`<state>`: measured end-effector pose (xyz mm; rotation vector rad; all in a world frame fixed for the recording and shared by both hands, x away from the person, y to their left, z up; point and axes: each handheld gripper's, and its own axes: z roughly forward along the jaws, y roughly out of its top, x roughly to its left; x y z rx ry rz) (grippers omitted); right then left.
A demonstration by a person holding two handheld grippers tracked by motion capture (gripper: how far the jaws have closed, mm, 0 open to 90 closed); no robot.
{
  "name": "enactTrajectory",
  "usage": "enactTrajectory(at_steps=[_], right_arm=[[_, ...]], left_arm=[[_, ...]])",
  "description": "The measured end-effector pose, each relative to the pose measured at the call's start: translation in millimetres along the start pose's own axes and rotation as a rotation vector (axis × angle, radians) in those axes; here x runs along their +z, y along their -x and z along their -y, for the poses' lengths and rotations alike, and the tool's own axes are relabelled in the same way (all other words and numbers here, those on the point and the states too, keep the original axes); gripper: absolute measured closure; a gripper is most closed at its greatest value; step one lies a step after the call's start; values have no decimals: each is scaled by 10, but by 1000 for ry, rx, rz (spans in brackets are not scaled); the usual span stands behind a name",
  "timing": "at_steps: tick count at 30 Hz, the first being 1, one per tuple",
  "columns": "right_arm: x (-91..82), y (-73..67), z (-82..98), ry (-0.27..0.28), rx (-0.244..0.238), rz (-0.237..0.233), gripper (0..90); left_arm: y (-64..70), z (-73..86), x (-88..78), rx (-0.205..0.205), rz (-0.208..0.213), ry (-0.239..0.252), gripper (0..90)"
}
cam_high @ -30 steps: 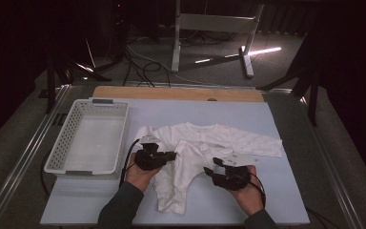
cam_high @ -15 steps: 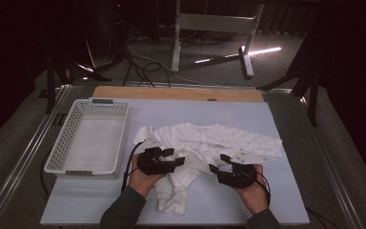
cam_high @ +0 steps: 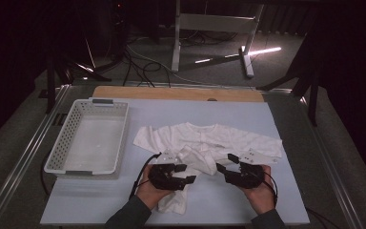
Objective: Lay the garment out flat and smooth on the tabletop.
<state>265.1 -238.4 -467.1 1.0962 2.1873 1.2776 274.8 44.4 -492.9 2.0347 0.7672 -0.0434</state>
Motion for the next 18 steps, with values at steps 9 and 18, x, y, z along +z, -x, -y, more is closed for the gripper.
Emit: enactTrajectory(at_steps=[9, 18], right_arm=[[-24, 23, 11, 3, -1, -3, 399], [-37, 27, 14, 9, -4, -1, 400]], left_arm=[[-35, 118, 182, 44, -72, -126, 473], [-129, 140, 174, 24, -86, -149, 761]])
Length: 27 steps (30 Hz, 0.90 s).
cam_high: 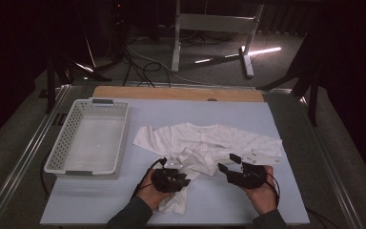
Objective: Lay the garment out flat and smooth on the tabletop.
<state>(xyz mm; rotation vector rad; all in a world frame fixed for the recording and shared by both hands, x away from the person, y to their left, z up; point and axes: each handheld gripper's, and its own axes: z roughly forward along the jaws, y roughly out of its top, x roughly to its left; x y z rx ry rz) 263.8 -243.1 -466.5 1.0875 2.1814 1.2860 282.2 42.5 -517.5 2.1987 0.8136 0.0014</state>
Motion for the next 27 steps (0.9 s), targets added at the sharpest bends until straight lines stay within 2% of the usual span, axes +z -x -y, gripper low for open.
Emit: enactTrajectory(at_steps=[4, 6, 7, 10, 12, 16, 20, 22, 23, 25, 27], right_arm=[[0, -1, 1, -4, 2, 2, 400], [0, 1, 2, -3, 1, 3, 400], [0, 0, 2, -3, 0, 2, 400], [-3, 2, 4, -3, 3, 0, 401], [-5, 2, 4, -3, 3, 0, 401], [-7, -2, 5, -1, 3, 0, 401], [-12, 2, 8, -2, 1, -3, 401], [-13, 3, 8, -1, 0, -5, 401], [-13, 0, 7, 0, 1, -7, 402], [-13, -1, 7, 0, -1, -7, 402], [-11, -2, 8, 0, 1, -8, 402]], left_arm=[[-5, -2, 2, -3, -1, -6, 893], [-9, -4, 0, -3, 2, -8, 895], [-6, -4, -4, -2, 5, -6, 874], [23, -1, -13, 5, 9, -3, 710], [34, 5, -16, 10, 13, -1, 647], [59, 21, -15, 15, 19, 4, 574], [105, 34, -15, 34, -7, 1, 525], [120, 36, -15, 45, -32, -4, 542], [127, 36, -15, 54, -52, -6, 578], [113, 41, -19, 65, -66, -12, 710], [92, 40, -17, 51, -66, -5, 789]])
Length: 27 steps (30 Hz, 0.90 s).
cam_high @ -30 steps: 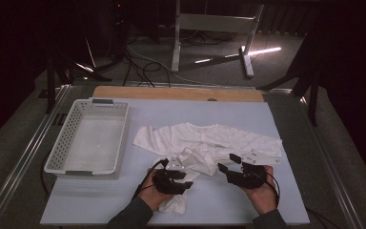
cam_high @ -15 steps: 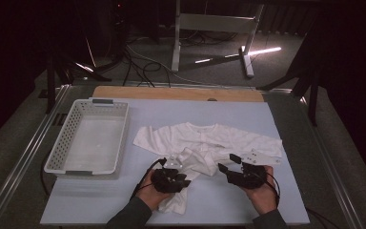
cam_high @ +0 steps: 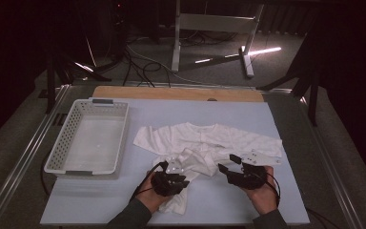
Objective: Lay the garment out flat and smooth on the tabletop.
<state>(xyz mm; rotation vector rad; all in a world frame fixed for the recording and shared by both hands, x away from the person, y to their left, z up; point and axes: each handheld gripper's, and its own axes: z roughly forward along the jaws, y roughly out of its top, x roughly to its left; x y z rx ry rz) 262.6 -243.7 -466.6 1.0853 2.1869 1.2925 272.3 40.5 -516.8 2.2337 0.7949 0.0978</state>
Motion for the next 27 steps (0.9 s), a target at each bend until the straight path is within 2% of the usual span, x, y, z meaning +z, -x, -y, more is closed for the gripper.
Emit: enactTrajectory(at_steps=[1, 4, 11, 19, 23, 27], right_arm=[[2, -1, 1, -1, 0, 0, 402], [4, -5, 2, -6, -5, 1, 402], [4, -4, 4, -8, -2, -2, 402], [4, -3, 3, -4, -1, 0, 402], [3, 4, 4, -3, 0, 1, 402], [-2, 14, 3, -5, 3, 3, 398]], left_arm=[[-11, -2, 4, -4, -6, -5, 852], [-47, -4, -2, -32, 18, 0, 883], [-29, -44, -77, -64, 58, 33, 894], [47, -77, -87, -62, 91, 40, 893], [61, -83, -92, -80, 113, 52, 893], [103, -89, -75, -81, 128, 53, 894]])
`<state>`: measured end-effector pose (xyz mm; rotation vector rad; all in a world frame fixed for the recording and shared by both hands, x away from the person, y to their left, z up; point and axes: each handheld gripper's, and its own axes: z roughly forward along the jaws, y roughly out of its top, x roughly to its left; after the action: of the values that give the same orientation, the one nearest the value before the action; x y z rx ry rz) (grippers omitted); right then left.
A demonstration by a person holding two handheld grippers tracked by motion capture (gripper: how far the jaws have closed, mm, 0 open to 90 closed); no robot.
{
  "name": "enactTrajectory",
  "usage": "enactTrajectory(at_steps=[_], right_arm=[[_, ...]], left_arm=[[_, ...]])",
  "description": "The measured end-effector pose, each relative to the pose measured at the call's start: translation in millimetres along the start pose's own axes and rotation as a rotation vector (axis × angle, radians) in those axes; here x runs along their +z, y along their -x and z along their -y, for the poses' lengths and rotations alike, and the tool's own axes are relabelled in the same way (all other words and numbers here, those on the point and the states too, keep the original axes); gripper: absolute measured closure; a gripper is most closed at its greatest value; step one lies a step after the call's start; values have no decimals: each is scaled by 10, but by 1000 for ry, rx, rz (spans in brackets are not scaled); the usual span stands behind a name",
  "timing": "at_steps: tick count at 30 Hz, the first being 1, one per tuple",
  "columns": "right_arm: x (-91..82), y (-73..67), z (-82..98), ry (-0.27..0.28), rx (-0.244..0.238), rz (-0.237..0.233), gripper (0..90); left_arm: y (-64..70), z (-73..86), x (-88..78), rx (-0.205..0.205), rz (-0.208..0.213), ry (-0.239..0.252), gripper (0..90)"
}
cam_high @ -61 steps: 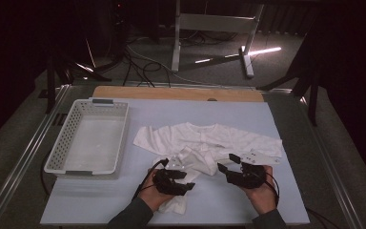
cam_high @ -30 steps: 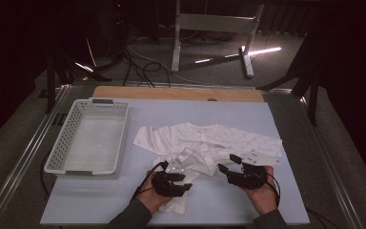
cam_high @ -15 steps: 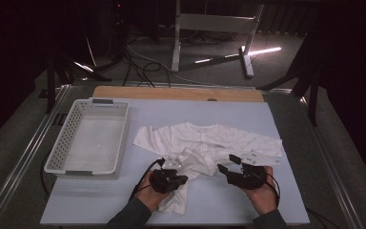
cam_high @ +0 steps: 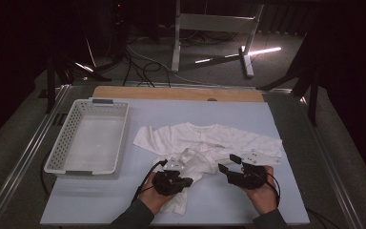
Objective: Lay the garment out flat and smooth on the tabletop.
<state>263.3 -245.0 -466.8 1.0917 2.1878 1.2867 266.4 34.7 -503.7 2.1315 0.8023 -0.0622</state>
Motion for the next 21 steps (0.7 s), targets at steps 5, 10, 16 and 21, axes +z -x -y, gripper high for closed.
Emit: enactTrajectory(at_steps=[5, 10, 16, 21], right_arm=[[-7, 31, 3, 5, 6, 5, 390], [-22, 82, 16, 0, 17, 17, 390], [-33, 135, 32, 4, 30, 31, 391], [-47, 199, 52, -1, 39, 49, 391]], left_arm=[[77, -7, 49, 0, 30, -5, 893], [183, -15, 83, 7, 72, -10, 893], [346, -36, 112, 26, 131, -13, 893], [476, -39, 127, 37, 186, -14, 892]])
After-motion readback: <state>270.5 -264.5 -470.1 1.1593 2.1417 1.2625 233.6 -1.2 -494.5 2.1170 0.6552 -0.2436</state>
